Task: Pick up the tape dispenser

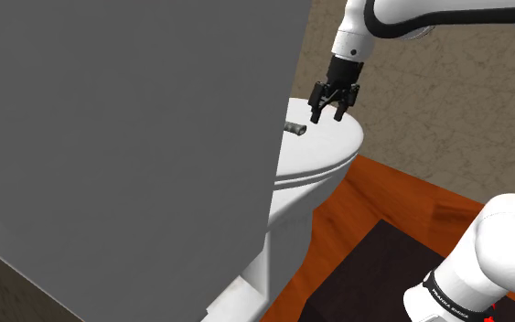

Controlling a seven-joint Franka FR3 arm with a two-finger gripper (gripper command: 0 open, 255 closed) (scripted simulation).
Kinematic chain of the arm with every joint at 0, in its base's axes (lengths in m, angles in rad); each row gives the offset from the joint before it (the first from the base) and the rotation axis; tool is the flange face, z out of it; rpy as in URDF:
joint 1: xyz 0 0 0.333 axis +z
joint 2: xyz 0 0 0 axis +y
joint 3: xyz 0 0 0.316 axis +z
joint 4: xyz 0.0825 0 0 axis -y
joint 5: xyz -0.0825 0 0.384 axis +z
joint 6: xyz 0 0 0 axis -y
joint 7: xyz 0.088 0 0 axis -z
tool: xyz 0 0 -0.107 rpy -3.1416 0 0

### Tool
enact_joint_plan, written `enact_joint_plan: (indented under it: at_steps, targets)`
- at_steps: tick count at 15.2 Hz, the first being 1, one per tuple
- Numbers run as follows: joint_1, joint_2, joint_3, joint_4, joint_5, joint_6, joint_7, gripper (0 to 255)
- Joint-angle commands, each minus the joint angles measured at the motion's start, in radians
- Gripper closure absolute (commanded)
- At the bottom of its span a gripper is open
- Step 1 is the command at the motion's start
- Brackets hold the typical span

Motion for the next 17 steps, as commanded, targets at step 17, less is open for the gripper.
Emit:
enact_joint_plan:
  at_steps: [17]
  targets:
    - [0.068, 0.690, 0.083, 0.844, -0.019, -0.183, 0.183, 0]
